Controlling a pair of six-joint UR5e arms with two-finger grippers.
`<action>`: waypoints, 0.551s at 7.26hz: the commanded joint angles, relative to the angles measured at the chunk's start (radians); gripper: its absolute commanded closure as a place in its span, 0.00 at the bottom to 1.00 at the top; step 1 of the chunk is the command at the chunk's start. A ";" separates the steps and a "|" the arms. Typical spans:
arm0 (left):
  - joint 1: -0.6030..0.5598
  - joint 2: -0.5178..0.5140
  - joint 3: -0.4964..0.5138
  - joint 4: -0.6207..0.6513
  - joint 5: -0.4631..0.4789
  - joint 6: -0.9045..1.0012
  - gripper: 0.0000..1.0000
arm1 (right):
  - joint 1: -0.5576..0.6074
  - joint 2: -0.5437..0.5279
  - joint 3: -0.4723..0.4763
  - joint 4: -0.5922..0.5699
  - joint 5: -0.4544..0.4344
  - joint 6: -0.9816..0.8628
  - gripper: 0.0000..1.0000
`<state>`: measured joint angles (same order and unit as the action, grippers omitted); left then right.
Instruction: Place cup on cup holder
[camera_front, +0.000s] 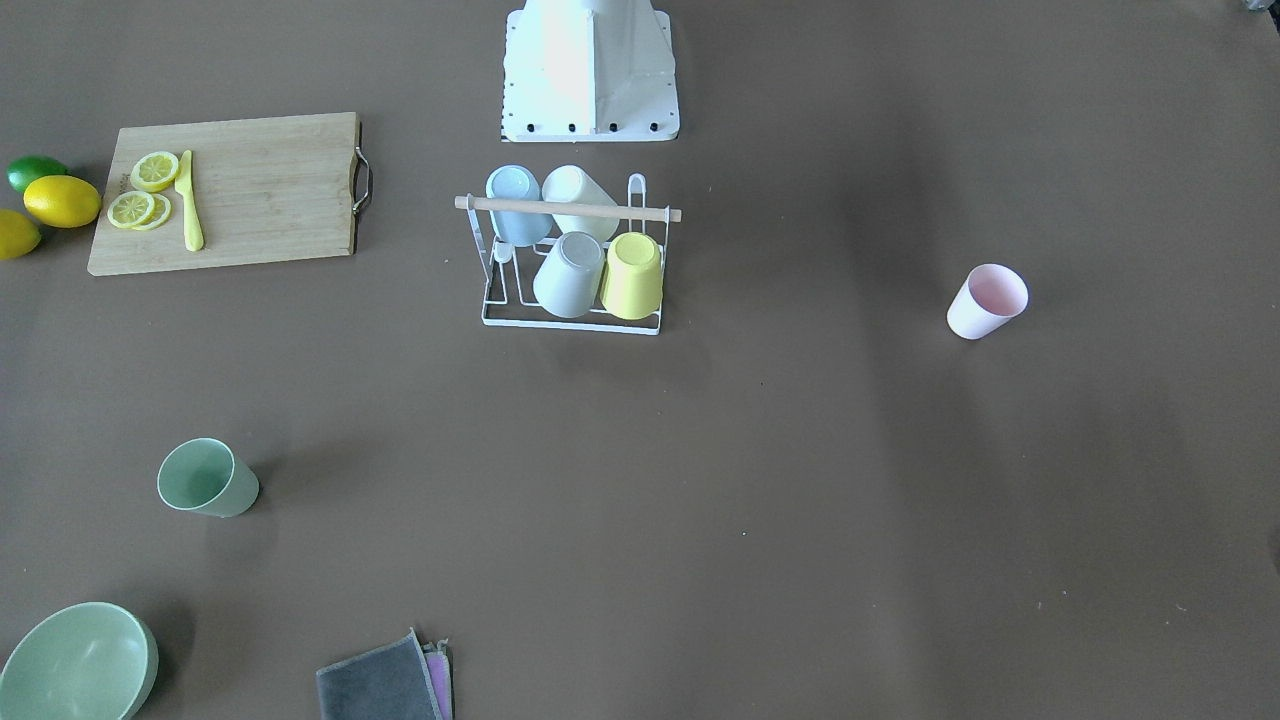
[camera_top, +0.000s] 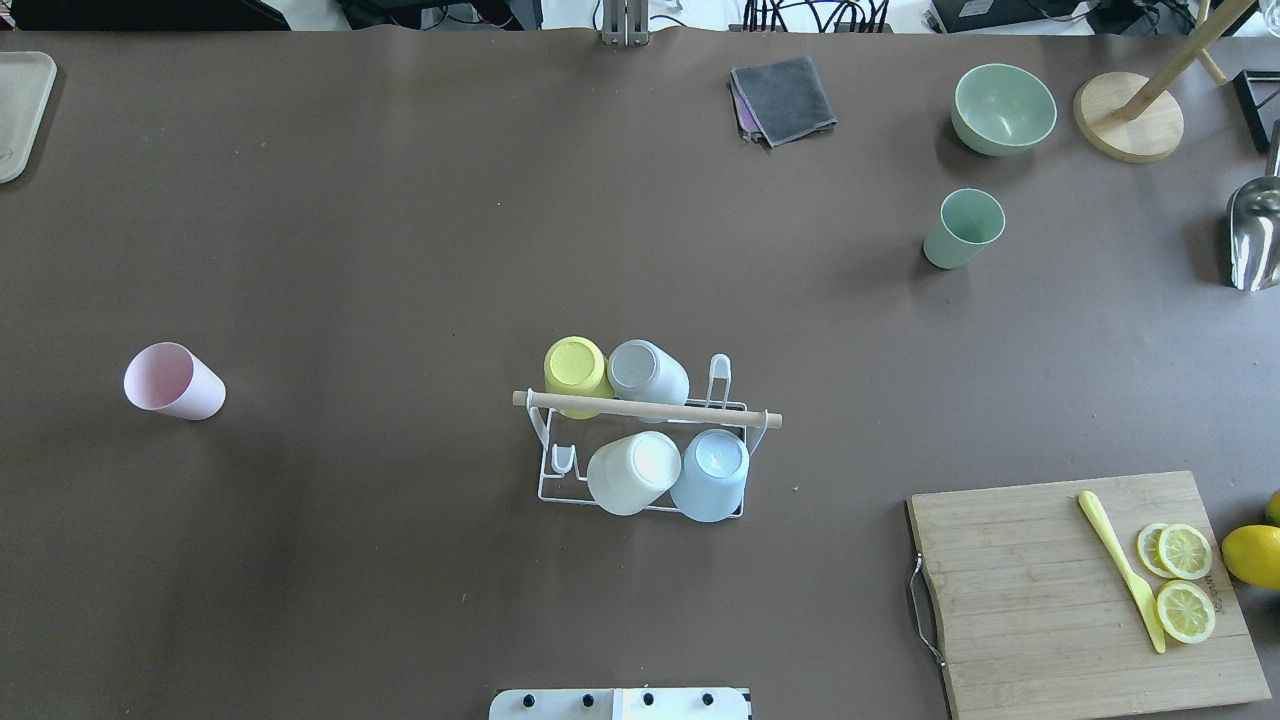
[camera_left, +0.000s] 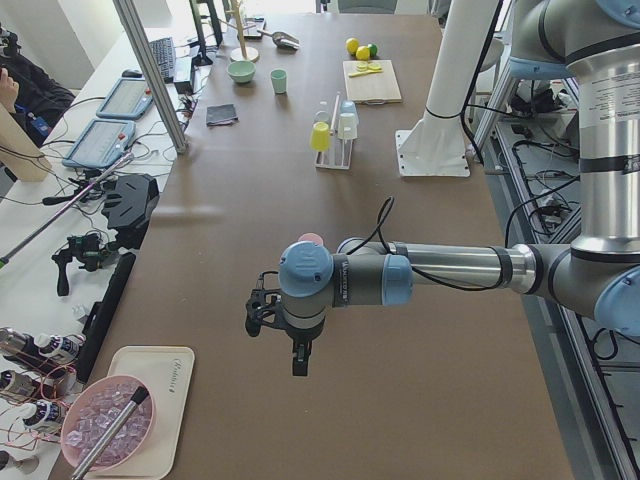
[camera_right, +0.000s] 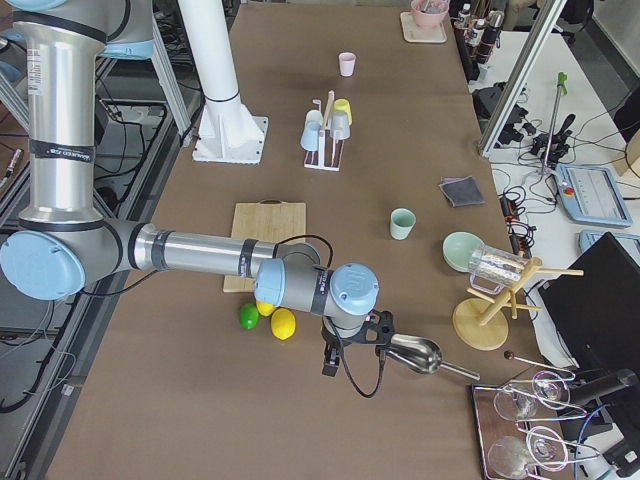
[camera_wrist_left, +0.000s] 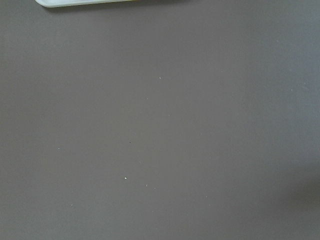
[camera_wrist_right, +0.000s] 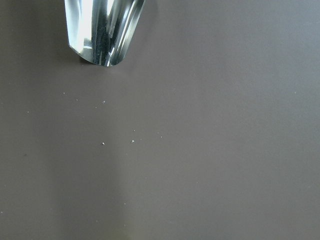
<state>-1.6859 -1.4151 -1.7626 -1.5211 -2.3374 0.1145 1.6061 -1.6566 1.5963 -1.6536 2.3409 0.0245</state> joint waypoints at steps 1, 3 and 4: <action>0.000 0.005 -0.003 -0.001 0.001 0.004 0.02 | 0.000 0.000 -0.001 0.000 -0.002 0.000 0.00; 0.000 0.005 0.003 -0.020 0.003 0.014 0.02 | 0.000 0.014 -0.047 0.002 -0.003 -0.002 0.00; -0.001 0.010 0.020 -0.055 0.000 0.008 0.02 | 0.000 0.017 -0.050 0.032 -0.005 -0.002 0.00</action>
<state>-1.6860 -1.4087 -1.7565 -1.5440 -2.3357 0.1259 1.6061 -1.6468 1.5622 -1.6456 2.3380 0.0236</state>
